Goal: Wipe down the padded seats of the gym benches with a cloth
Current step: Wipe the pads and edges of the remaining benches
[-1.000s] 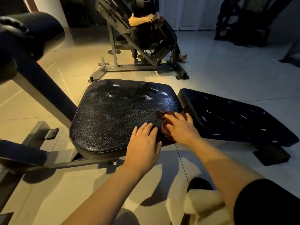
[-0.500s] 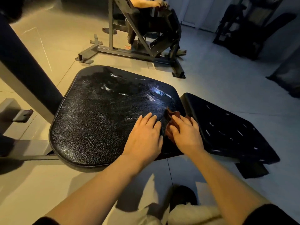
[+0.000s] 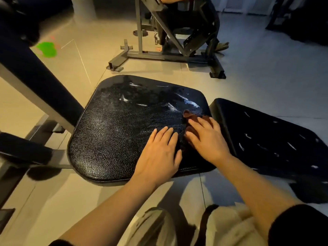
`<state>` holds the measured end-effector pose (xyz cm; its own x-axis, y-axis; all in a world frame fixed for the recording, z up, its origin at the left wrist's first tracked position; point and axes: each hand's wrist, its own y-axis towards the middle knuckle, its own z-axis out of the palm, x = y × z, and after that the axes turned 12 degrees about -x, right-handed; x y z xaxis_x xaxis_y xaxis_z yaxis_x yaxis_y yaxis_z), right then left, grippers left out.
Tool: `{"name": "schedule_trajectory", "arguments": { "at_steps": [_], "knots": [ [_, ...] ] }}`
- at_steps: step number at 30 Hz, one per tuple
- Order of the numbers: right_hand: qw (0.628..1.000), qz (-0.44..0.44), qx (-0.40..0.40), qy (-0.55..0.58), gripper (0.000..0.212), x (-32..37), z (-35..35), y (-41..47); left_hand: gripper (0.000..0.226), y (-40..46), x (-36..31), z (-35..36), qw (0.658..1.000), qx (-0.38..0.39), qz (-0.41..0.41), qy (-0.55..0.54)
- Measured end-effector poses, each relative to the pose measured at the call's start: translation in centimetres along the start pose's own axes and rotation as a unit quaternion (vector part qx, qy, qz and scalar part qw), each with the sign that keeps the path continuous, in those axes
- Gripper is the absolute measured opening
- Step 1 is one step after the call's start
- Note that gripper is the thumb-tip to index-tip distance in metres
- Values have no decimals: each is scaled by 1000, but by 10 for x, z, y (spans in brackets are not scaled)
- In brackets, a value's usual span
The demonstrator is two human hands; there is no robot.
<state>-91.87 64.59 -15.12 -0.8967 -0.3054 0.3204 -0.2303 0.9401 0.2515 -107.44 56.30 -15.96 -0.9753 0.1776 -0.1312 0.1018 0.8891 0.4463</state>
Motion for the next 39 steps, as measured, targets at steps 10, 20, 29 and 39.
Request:
{"name": "schedule_trajectory", "arguments": {
  "at_steps": [10, 20, 29, 39],
  "knots": [
    [991, -135, 13, -16, 46, 37, 14, 35, 61, 3, -3, -3, 999, 12, -16, 29],
    [997, -73, -20, 14, 44, 0, 18, 52, 56, 5, -8, -5, 998, 13, -20, 58],
    [993, -85, 8, 76, 43, 3, 18, 46, 27, -22, -7, -32, 994, -81, -77, 15],
    [948, -314, 21, 40, 46, 148, 55, -10, 52, -74, 54, -79, 972, -40, -223, 56]
  ]
}}
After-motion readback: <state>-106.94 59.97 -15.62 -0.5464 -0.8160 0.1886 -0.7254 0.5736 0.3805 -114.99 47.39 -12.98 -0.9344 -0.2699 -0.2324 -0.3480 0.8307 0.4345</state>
